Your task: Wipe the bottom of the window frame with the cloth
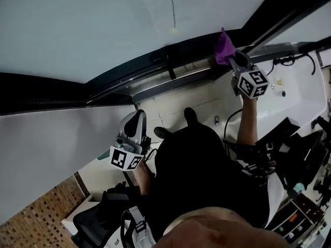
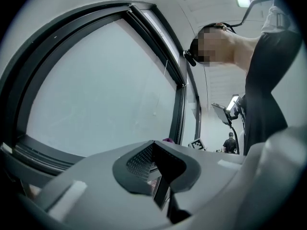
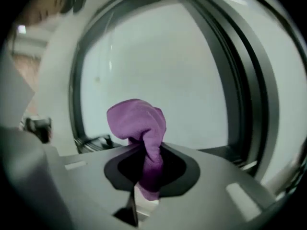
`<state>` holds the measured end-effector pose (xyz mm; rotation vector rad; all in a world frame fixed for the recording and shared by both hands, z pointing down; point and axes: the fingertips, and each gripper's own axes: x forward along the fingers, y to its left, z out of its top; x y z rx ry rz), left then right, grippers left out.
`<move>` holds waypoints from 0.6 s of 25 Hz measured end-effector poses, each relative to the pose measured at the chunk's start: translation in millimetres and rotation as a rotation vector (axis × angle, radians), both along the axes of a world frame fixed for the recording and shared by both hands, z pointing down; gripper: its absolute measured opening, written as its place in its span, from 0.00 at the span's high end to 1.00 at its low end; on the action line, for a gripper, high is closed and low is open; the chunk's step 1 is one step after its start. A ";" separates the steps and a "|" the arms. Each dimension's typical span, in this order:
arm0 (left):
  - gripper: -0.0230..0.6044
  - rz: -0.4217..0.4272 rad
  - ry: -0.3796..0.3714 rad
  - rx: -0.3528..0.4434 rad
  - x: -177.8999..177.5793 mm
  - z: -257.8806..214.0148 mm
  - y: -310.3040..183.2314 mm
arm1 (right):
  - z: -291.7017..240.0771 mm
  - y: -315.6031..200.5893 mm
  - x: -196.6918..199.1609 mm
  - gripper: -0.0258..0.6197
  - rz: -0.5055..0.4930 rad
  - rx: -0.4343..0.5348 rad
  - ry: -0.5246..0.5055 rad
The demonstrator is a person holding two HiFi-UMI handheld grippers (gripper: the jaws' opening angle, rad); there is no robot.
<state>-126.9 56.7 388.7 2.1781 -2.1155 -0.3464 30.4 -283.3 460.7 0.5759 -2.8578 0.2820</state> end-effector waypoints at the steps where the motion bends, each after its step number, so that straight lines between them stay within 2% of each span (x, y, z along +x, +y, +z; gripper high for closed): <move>1: 0.96 -0.011 0.002 0.003 -3.4 0.8 3.6 | -14.0 25.5 -10.5 0.87 -0.088 -0.054 -0.136; 3: 0.96 -0.031 0.003 0.009 -9.9 -0.4 9.5 | -42.2 73.6 -25.4 0.86 -0.241 -0.103 -0.328; 7: 0.96 -0.057 0.001 0.024 -18.6 -5.9 17.4 | -85.8 152.9 -46.0 0.86 -0.479 -0.100 -0.512; 11: 0.96 -0.093 0.009 0.038 -23.2 -7.5 29.0 | -116.9 218.5 -68.5 0.86 -0.692 -0.065 -0.574; 15: 0.96 -0.130 0.020 0.072 -25.4 -15.9 44.4 | -126.3 261.2 -81.7 0.87 -0.818 -0.054 -0.565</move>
